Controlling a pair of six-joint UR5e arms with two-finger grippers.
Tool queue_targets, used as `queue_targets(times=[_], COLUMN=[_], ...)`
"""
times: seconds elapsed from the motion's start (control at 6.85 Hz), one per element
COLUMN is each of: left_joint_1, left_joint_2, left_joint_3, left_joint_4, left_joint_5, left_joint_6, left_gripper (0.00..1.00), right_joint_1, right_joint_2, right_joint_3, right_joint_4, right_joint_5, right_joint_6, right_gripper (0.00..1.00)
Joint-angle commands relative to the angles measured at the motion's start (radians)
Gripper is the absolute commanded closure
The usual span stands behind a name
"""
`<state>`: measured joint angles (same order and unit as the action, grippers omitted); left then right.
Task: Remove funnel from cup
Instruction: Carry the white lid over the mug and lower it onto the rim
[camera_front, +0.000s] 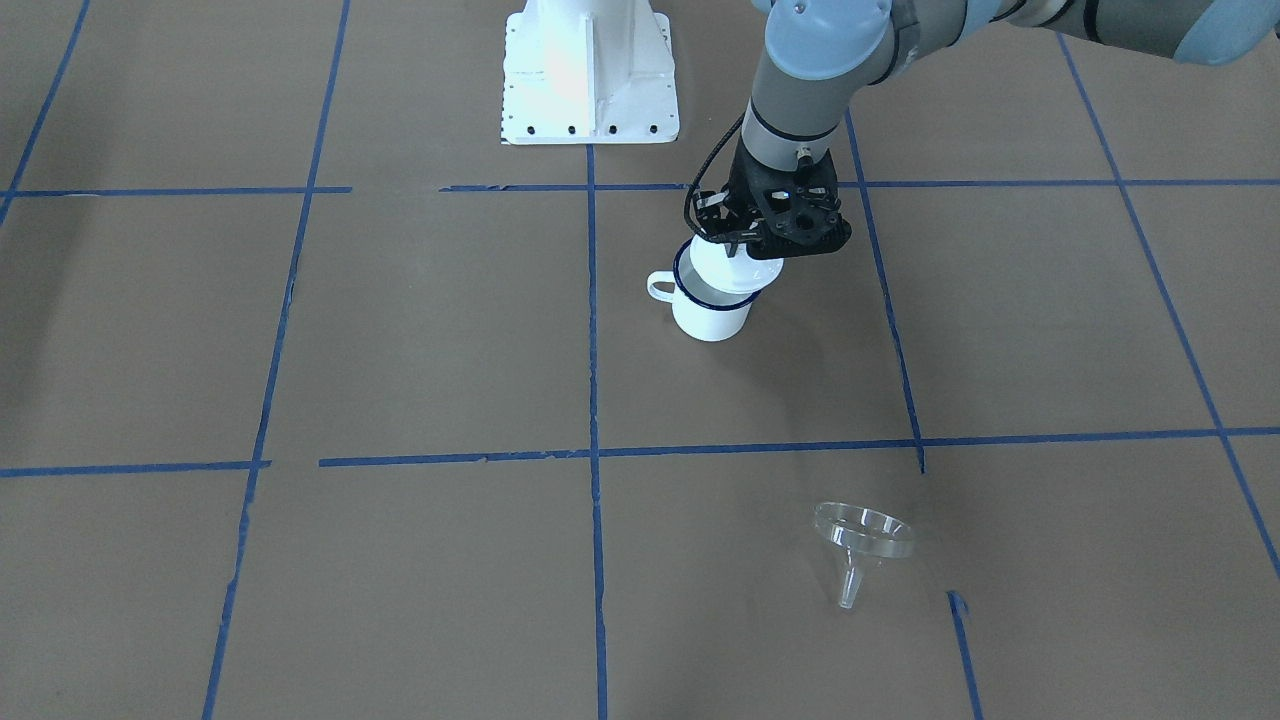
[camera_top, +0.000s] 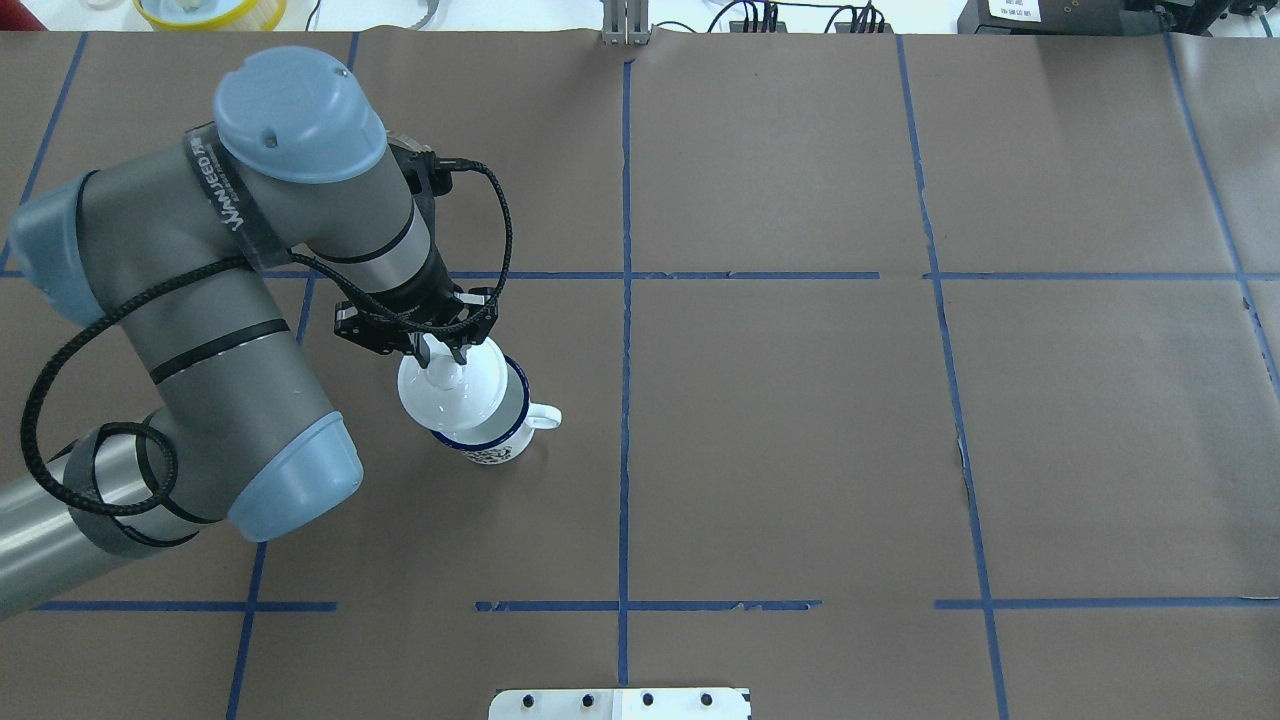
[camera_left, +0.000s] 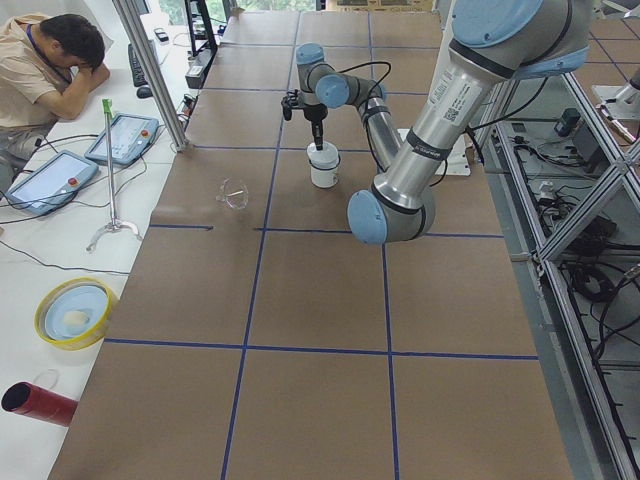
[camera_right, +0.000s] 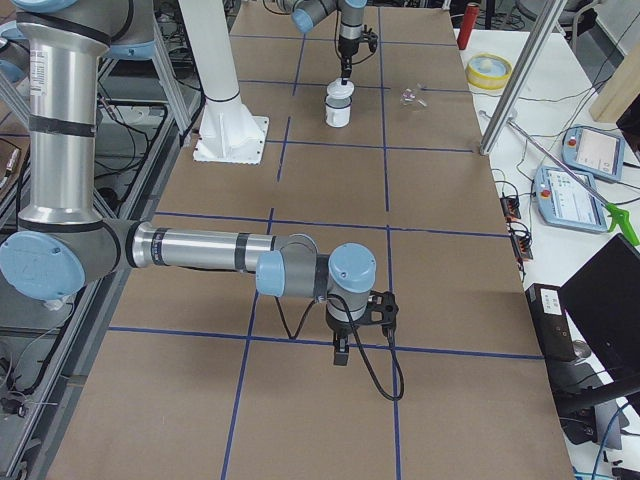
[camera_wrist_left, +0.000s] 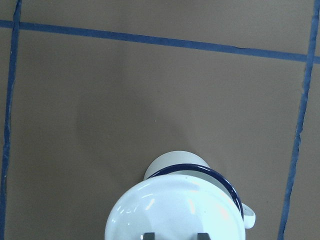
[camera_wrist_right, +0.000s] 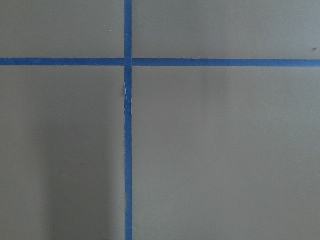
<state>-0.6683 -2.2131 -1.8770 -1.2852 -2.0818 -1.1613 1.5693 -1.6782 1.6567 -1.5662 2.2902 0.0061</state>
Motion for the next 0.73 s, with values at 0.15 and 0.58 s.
queue_targets(times=[0.15, 0.58], left_joint_1=[0.016, 0.027], left_joint_2=[0.001, 0.001], left_joint_3=[0.029, 0.030], left_joint_4=[-0.033, -0.034], left_joint_5=[0.002, 0.002], left_joint_6=[-0.001, -0.011], left_gripper=[1.00, 1.00], right_joint_1=[0.000, 0.000], right_joint_2=[0.000, 0.000], right_joint_3=[0.000, 0.000], right_joint_4=[0.000, 0.000], right_joint_5=[0.000, 0.000], right_joint_6=[0.000, 0.000], right_gripper=[0.00, 0.00])
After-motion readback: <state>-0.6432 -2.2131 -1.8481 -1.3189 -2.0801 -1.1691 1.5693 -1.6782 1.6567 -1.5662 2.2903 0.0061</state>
